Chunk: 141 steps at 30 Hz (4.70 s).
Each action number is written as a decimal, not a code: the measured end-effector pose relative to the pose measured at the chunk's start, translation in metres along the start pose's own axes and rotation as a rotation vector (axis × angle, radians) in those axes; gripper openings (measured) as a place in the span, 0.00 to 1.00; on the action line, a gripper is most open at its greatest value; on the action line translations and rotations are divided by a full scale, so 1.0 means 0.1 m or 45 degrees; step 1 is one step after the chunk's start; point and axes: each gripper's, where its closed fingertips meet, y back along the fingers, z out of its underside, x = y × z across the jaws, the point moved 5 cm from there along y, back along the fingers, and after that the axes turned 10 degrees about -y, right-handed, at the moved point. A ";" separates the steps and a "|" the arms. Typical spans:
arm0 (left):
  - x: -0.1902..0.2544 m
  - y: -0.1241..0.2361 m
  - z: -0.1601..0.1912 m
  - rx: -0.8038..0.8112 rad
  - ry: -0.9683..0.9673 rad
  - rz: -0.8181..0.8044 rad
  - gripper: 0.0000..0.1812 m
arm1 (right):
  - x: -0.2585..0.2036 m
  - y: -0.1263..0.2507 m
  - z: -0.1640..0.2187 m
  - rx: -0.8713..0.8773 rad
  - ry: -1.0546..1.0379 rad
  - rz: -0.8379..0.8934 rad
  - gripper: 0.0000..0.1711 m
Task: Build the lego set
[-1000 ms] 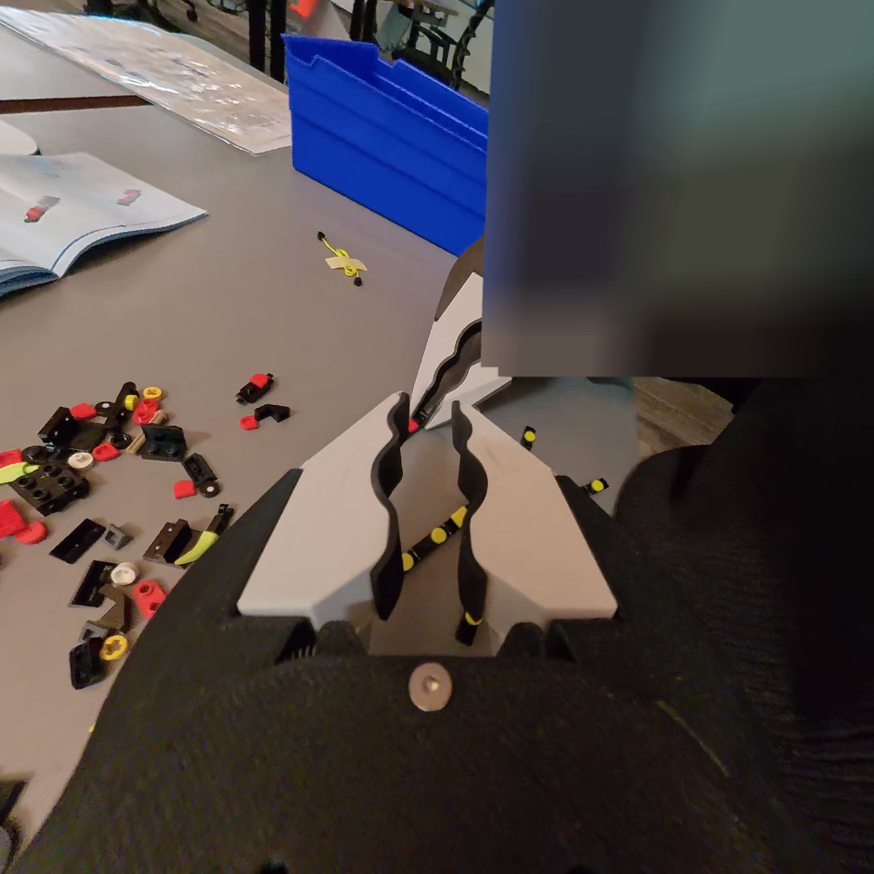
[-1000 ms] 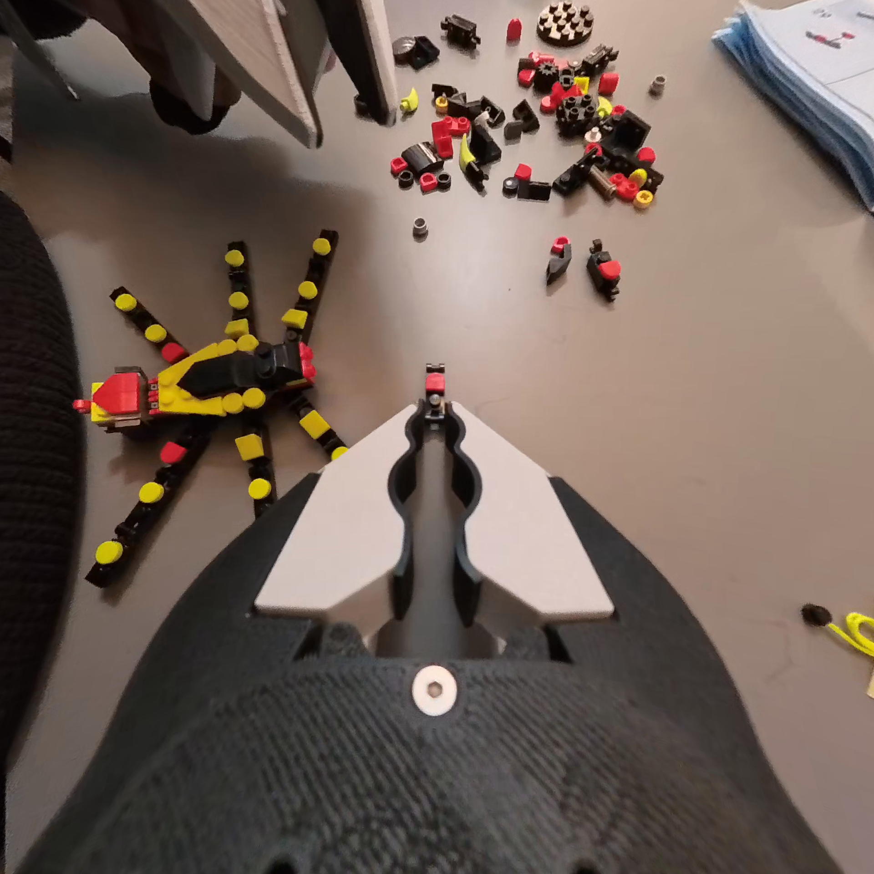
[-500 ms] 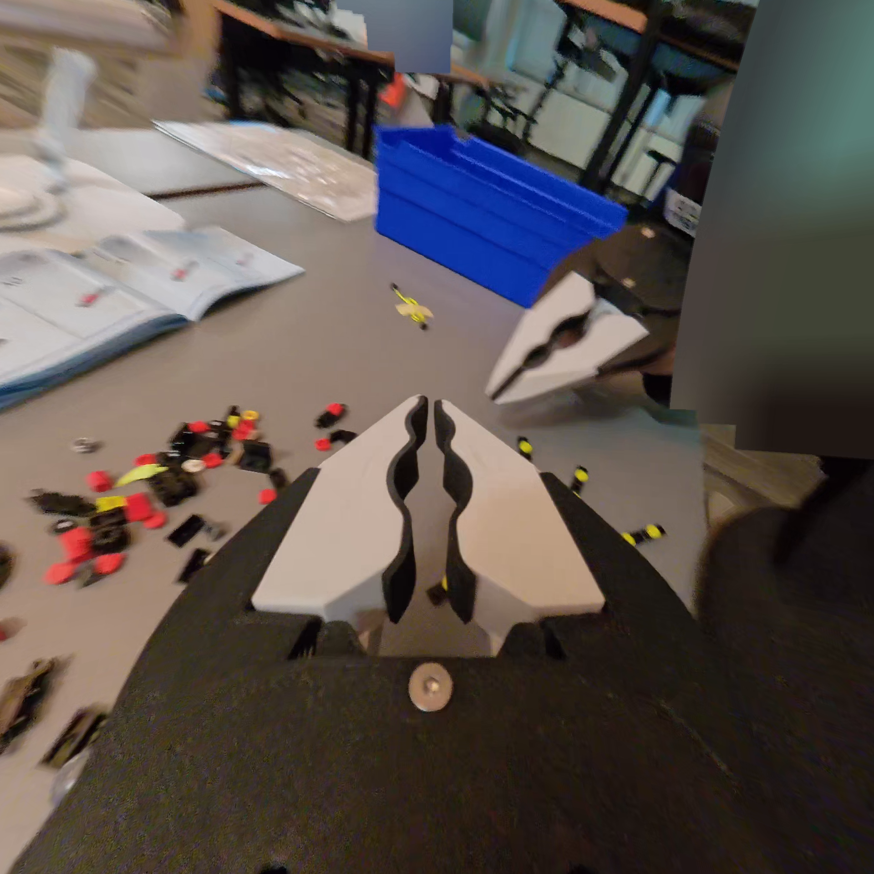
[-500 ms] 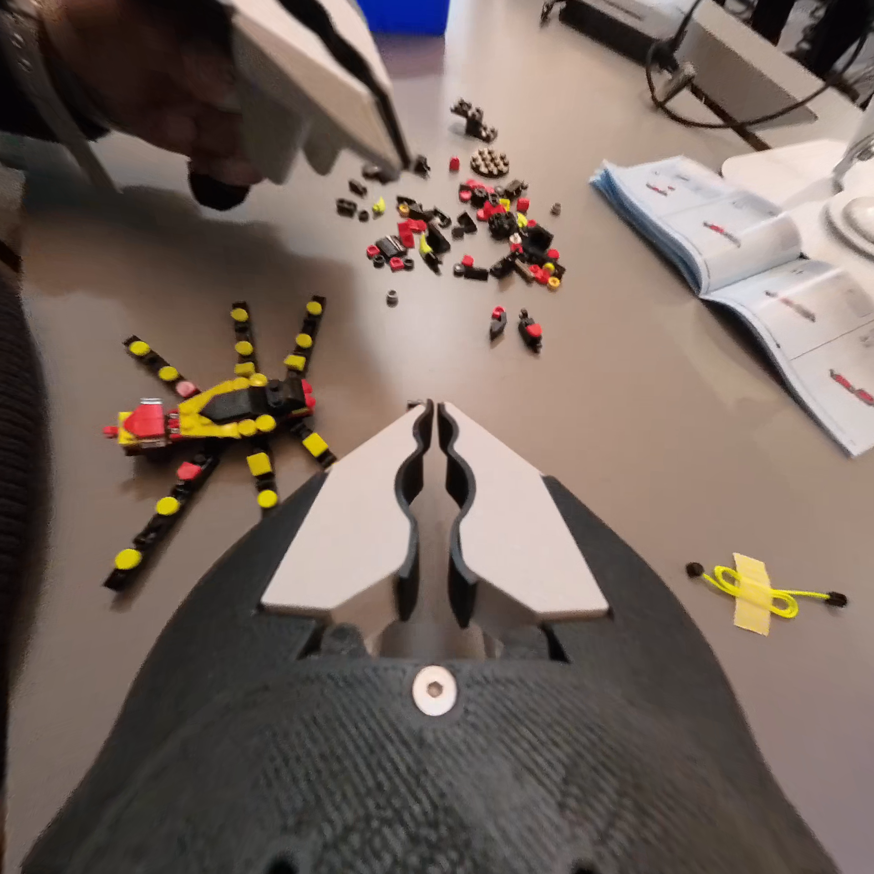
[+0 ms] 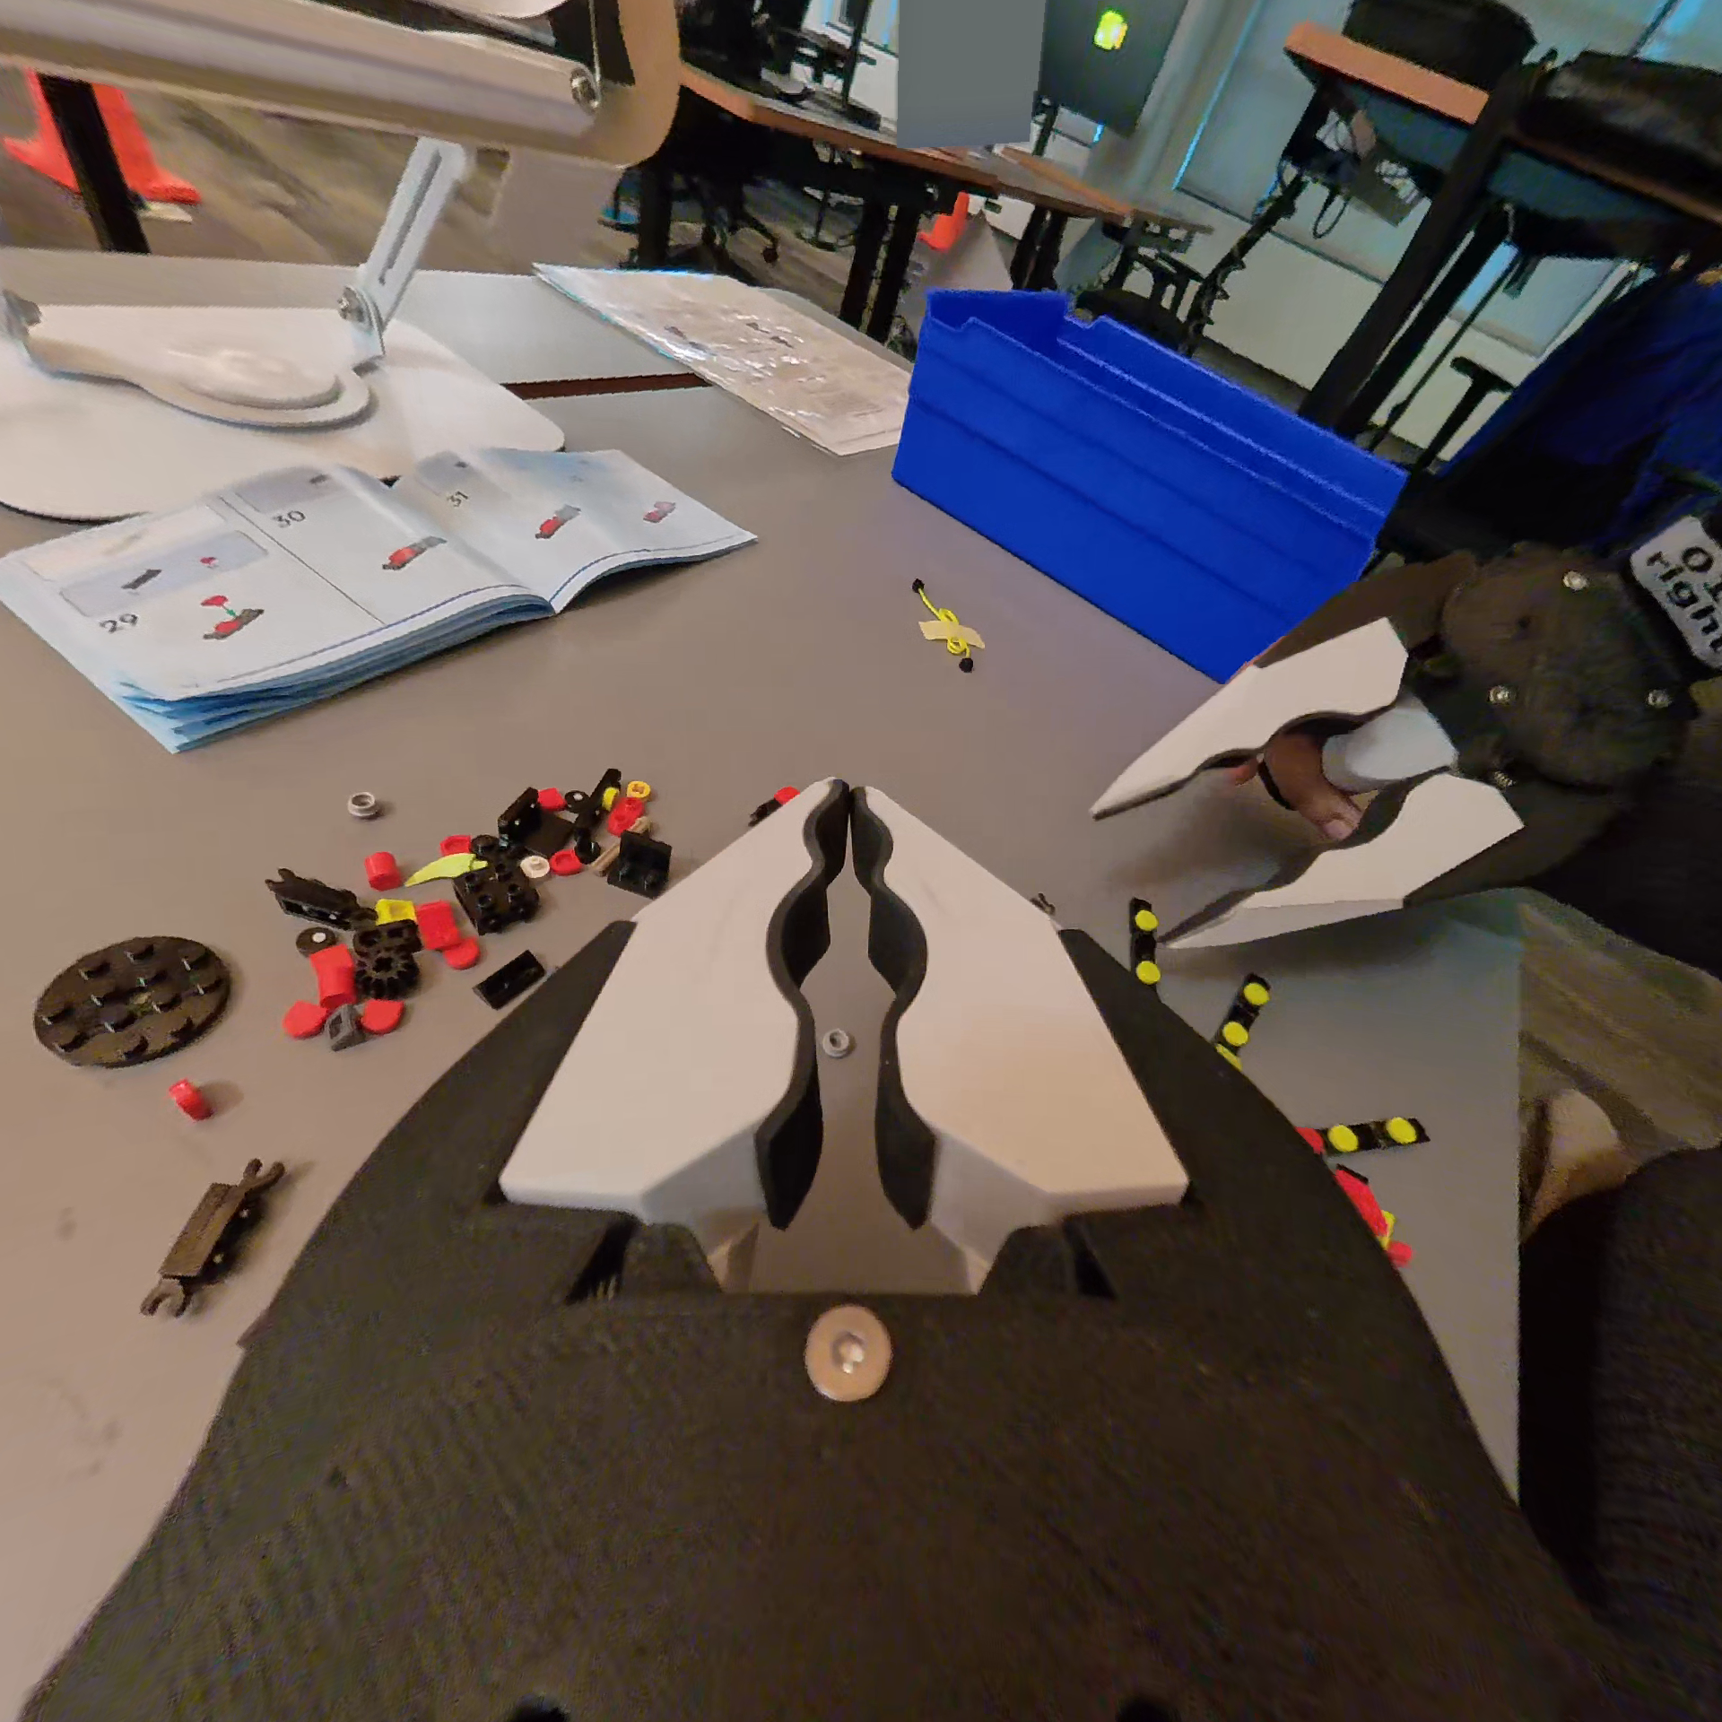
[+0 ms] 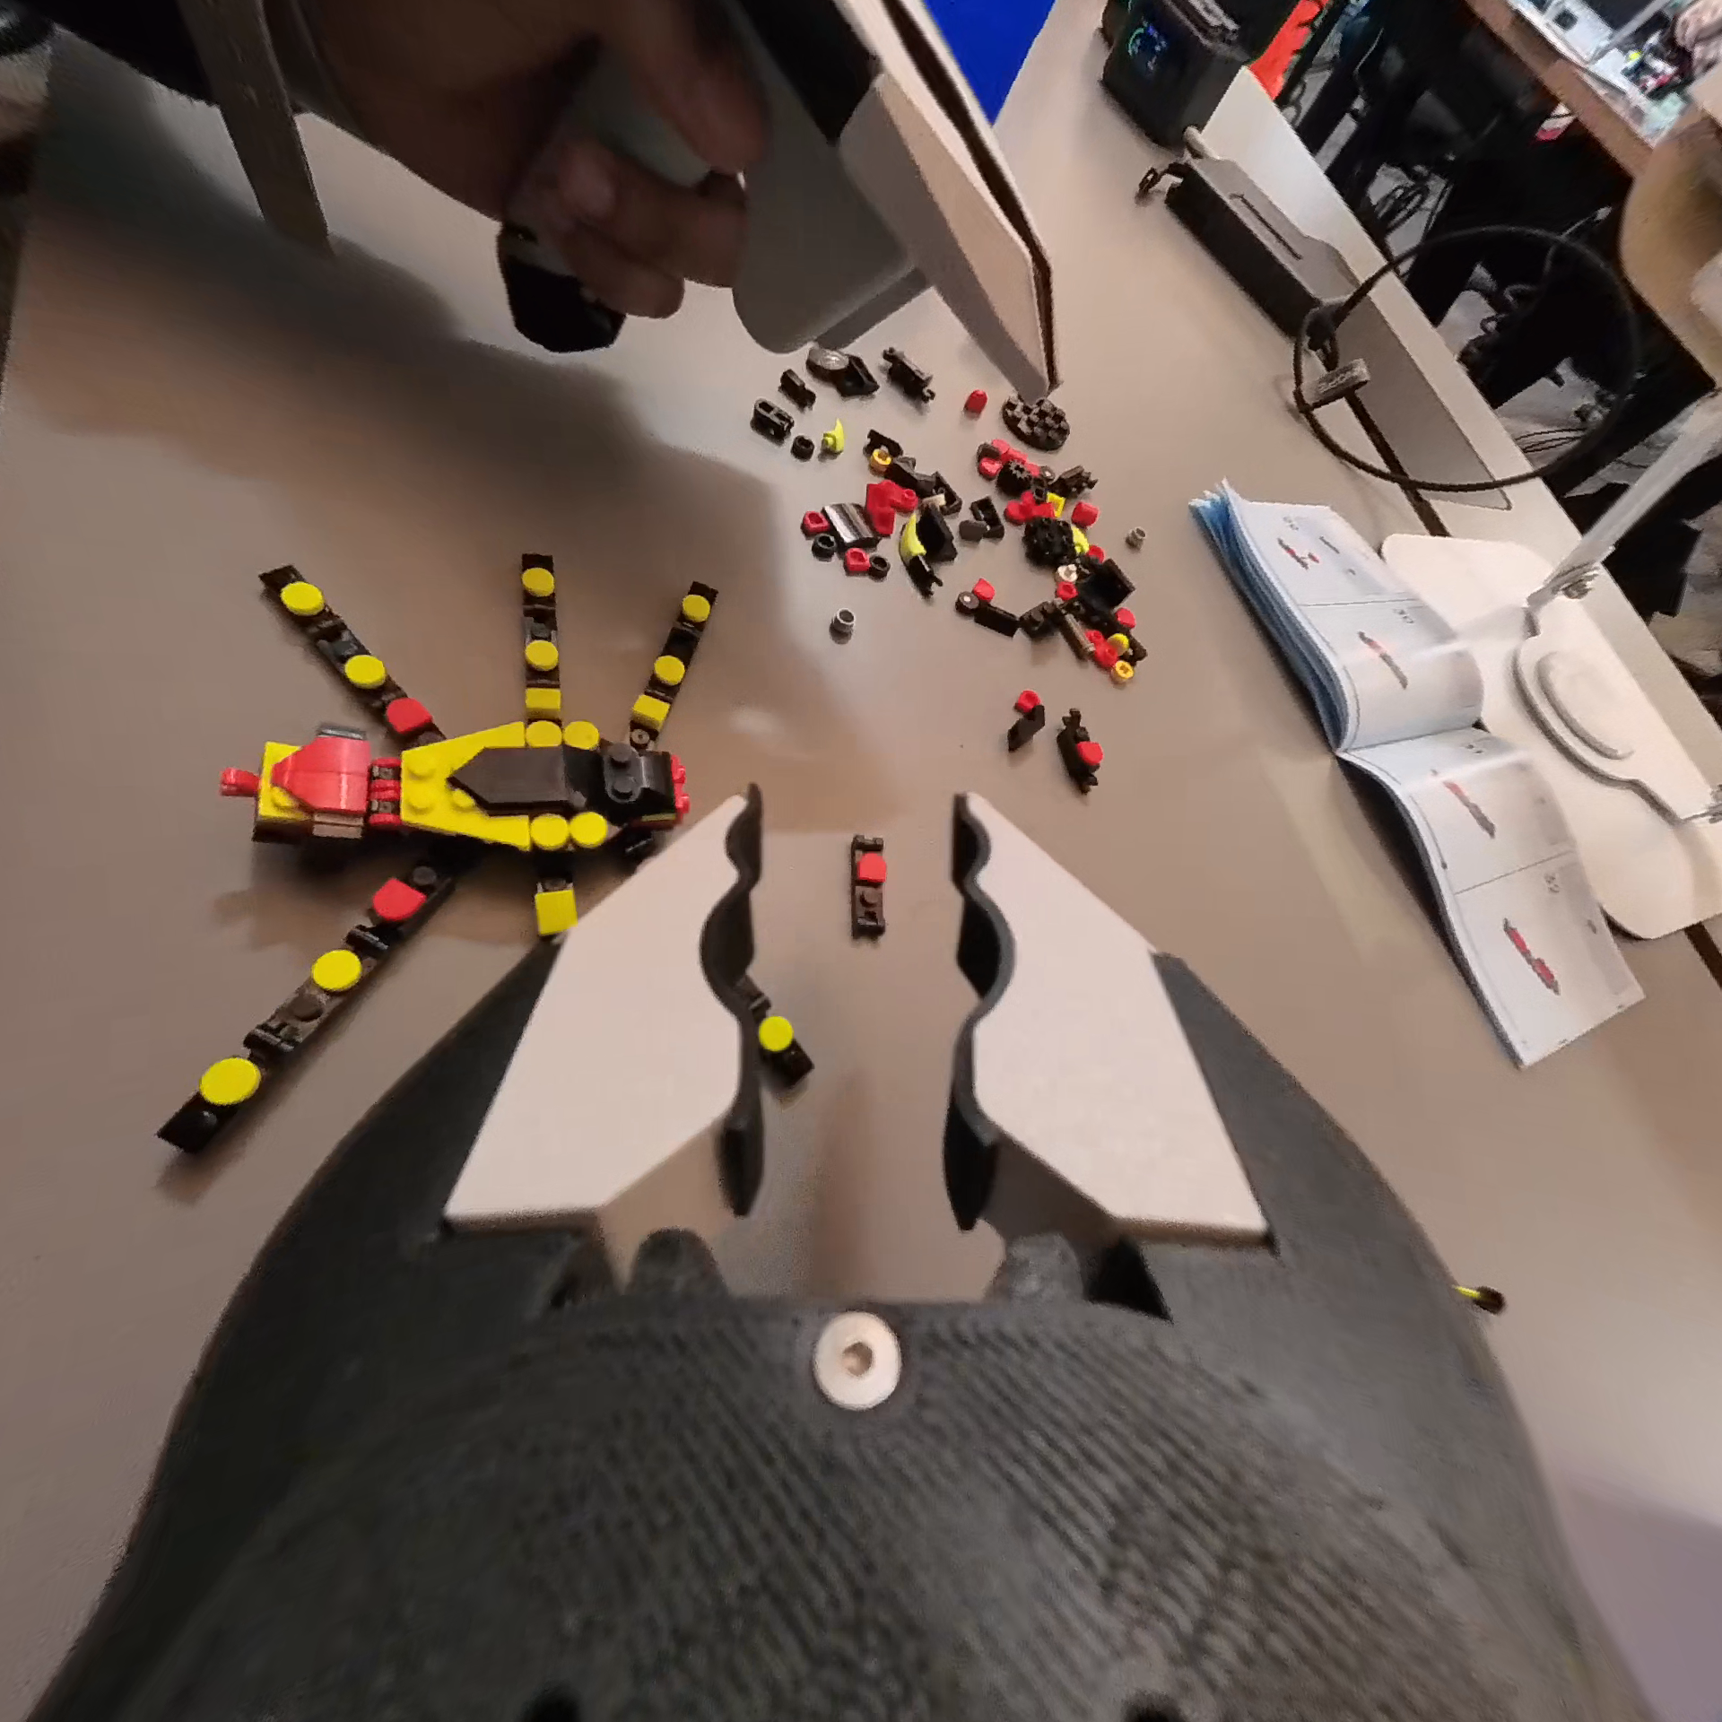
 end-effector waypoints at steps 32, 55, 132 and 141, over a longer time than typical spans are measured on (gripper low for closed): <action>-0.38 -0.26 0.43 -0.469 0.114 -0.319 0.00 | 0.19 -0.05 0.19 -0.043 -0.201 -0.038 0.00; -0.38 -0.33 0.52 -0.554 0.145 -0.277 0.04 | 0.15 -0.02 0.16 -0.042 -0.182 -0.052 0.00; 0.60 -0.75 0.38 -0.538 -0.256 0.291 0.08 | 0.36 0.22 0.57 -0.275 -0.391 0.110 0.07; 0.55 -0.74 0.45 -0.601 -0.234 0.295 0.08 | 0.28 0.16 0.60 -0.260 -0.529 -0.039 0.10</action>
